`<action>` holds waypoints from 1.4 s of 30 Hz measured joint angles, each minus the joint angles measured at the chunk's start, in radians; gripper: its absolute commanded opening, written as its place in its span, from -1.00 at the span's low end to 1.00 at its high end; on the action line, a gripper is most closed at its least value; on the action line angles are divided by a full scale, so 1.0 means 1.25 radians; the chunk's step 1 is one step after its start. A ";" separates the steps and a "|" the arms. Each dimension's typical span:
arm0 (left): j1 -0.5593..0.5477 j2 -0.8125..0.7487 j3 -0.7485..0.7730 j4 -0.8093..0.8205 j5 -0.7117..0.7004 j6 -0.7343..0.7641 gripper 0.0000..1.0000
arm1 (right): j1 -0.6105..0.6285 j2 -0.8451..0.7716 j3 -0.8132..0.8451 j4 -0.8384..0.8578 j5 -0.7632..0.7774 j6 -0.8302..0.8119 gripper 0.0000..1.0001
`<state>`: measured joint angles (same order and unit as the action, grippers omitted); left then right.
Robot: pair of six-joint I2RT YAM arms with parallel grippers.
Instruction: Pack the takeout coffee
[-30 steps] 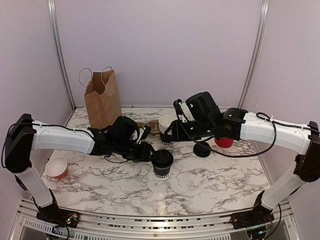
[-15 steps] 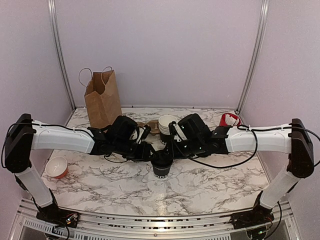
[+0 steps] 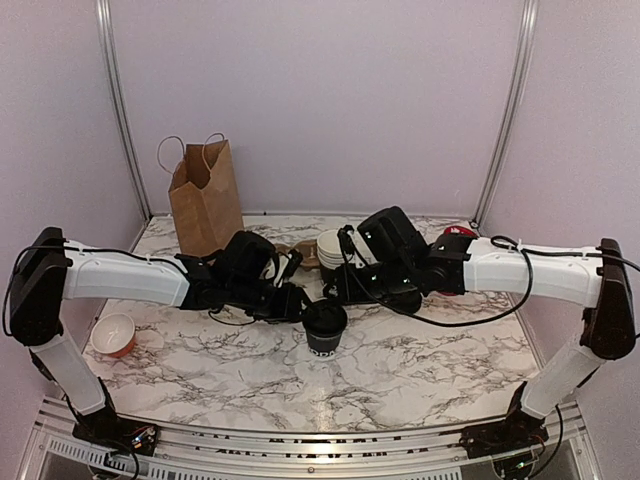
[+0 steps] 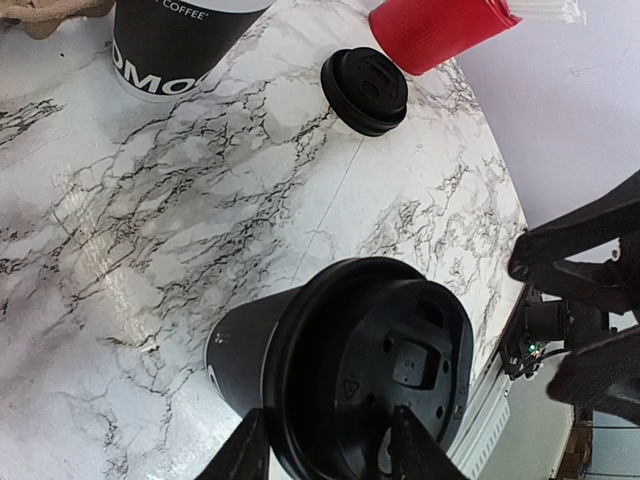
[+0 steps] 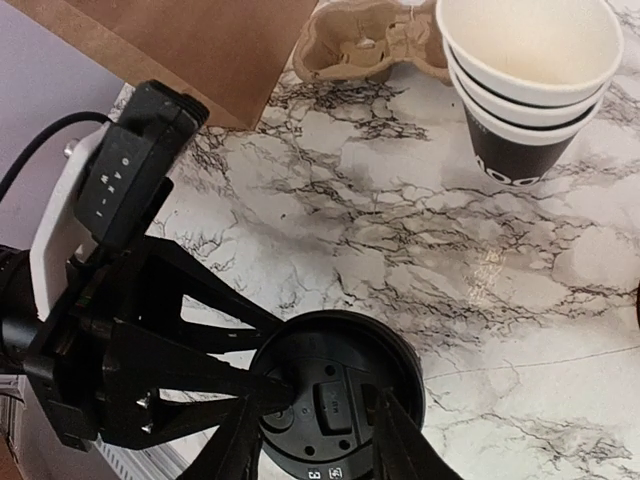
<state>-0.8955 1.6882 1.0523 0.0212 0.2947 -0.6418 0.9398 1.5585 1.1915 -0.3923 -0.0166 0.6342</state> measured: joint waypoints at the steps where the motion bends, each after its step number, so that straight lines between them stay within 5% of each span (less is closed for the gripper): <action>1: 0.000 0.000 0.001 -0.002 0.000 0.002 -0.18 | 0.000 -0.005 0.008 -0.006 0.003 -0.003 -0.23; 32: 0.010 -0.019 0.047 -0.102 -0.042 0.049 0.18 | 0.000 -0.022 0.060 -0.087 0.053 -0.097 -0.10; 42: 0.011 -0.031 0.046 -0.106 -0.054 0.052 0.35 | 0.000 -0.022 0.086 -0.113 0.048 -0.154 0.28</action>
<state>-0.8822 1.6501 1.1103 -0.1108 0.2272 -0.5770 0.9398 1.5311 1.2987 -0.5335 0.0429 0.4423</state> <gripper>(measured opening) 0.659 0.569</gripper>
